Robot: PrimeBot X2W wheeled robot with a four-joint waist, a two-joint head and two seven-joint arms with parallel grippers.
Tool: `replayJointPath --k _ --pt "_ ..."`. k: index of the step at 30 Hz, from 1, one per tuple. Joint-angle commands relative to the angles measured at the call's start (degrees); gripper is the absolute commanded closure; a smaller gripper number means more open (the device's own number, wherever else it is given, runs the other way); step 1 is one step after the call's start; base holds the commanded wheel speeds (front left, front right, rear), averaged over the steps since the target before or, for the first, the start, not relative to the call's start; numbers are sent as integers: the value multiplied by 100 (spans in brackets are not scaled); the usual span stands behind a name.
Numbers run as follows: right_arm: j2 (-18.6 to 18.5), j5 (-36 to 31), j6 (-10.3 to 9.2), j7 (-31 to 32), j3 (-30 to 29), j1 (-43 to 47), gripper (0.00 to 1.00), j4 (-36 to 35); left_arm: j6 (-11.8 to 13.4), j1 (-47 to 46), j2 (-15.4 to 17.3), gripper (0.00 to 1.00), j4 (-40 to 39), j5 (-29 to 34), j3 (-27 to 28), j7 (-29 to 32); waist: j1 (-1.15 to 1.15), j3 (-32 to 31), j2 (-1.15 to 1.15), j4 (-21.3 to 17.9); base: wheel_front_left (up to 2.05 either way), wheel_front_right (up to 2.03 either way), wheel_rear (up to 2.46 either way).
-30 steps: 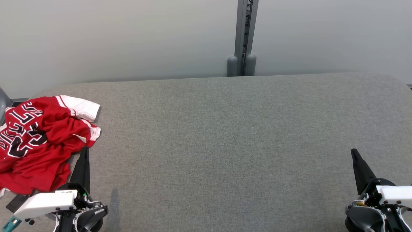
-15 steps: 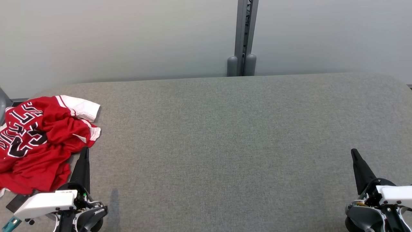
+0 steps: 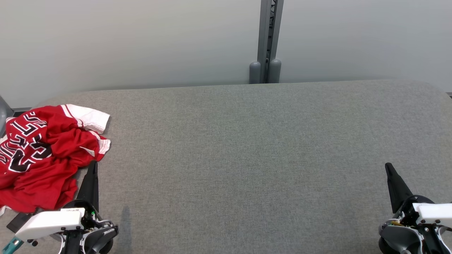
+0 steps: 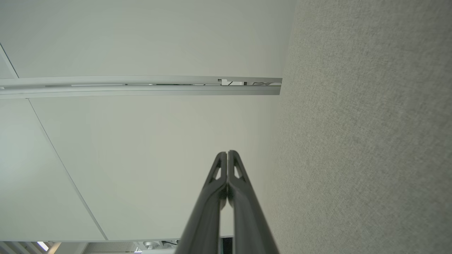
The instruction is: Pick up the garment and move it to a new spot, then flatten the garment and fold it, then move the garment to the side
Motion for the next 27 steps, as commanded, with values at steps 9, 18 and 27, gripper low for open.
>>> replayJointPath --k 9,18,27 --pt "-26 -13 5 11 1 -24 100 12 -26 -83 12 100 0 -2 13 15 0 0 0 0 0 0 0" --pt "-26 -13 5 11 1 -24 100 12 -26 -83 12 100 0 -2 13 15 0 0 0 0 0 0 0" --pt "65 1 -7 -2 7 127 0 137 4 158 -47 0 145 1 -16 -10 0 0 0 0 0 0 0"
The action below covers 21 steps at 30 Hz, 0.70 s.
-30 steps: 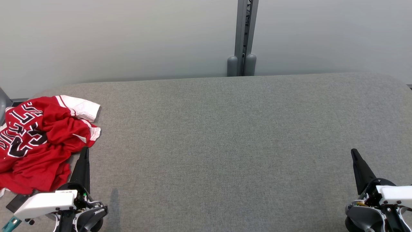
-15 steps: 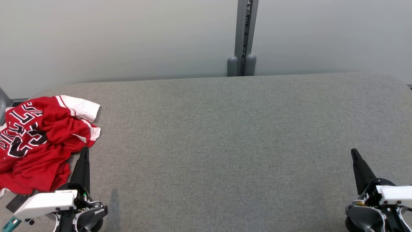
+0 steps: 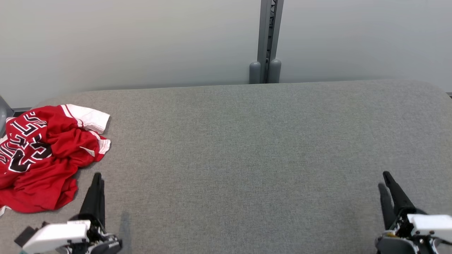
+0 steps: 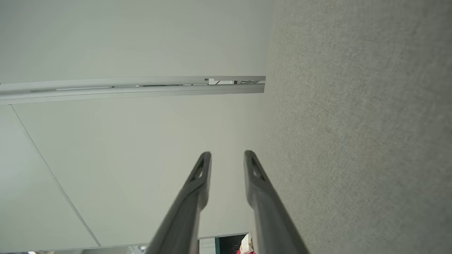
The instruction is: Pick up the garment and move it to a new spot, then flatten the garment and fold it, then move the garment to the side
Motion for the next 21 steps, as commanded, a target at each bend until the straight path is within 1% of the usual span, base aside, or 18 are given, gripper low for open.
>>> replayJointPath --k 1,13,18,21 --pt "-5 2 0 -9 8 -9 0 -26 0 -12 4 0 -14 2 -7 -11 0 0 0 0 0 0 0" --pt "-24 24 2 -357 244 57 0 -473 -2 -28 19 0 -218 134 -260 -358 0 1 0 14 0 0 0" --pt "-32 -35 3 -490 276 81 0 -647 -3 -42 25 0 -348 308 -335 -487 0 0 0 18 0 0 0" --pt "-37 -140 4 -565 286 87 0 -758 -4 -52 29 0 -434 514 -369 -561 0 -1 0 22 0 0 0"
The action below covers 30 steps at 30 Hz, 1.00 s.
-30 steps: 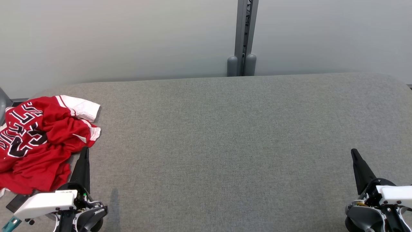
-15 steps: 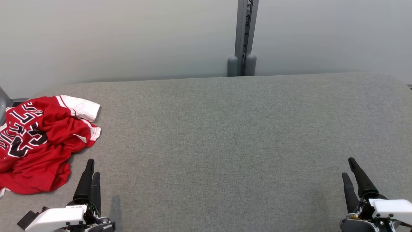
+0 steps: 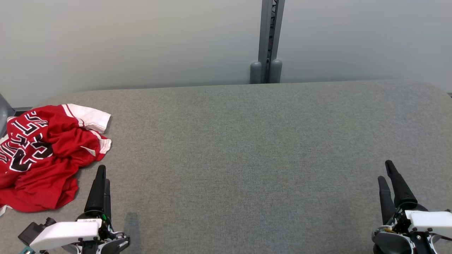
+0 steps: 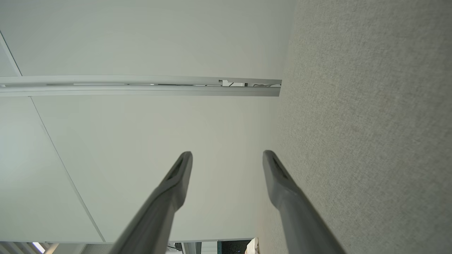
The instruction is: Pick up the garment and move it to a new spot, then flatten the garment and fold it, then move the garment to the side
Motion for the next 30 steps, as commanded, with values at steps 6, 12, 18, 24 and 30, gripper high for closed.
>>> replayJointPath --k 6,12,18,24,30 --pt "-88 -544 15 -210 28 -43 0 -376 -12 -161 67 0 -294 759 -70 -191 0 3 0 7 0 0 0" --pt "-111 -1175 16 -345 90 -20 0 -487 17 -149 72 0 -383 1565 -130 -323 0 12 0 11 0 0 0" --pt "-118 -1819 17 -449 149 -9 0 -595 68 -135 75 0 -445 2198 -217 -428 0 21 0 11 0 0 0" --pt "-127 -2578 18 -570 219 2 0 -710 191 -112 79 0 -486 3085 -320 -548 0 30 0 14 0 0 0" --pt "-179 -3495 19 -682 230 15 0 -764 290 -103 84 0 -558 3936 -371 -661 0 53 0 27 0 0 0"
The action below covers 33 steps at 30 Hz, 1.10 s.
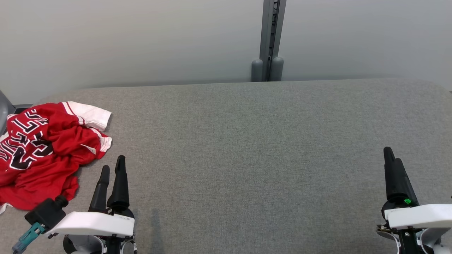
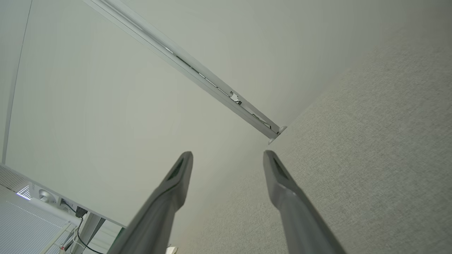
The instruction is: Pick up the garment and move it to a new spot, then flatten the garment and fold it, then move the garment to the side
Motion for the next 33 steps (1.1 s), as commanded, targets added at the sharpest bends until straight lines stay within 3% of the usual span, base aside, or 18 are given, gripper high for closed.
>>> replayJointPath --k 1,13,33 --pt "-72 -303 18 -70 9 -30 0 -88 37 -97 37 0 -97 246 -12 -64 0 6 0 4 0 0 0" --pt "-190 -1808 20 -272 217 32 0 -42 135 -93 44 0 -97 1303 -138 -267 0 12 0 34 0 0 0" --pt "-365 -2931 23 -473 479 70 0 291 237 -57 54 0 97 2426 -334 -550 0 -64 0 51 0 0 0"
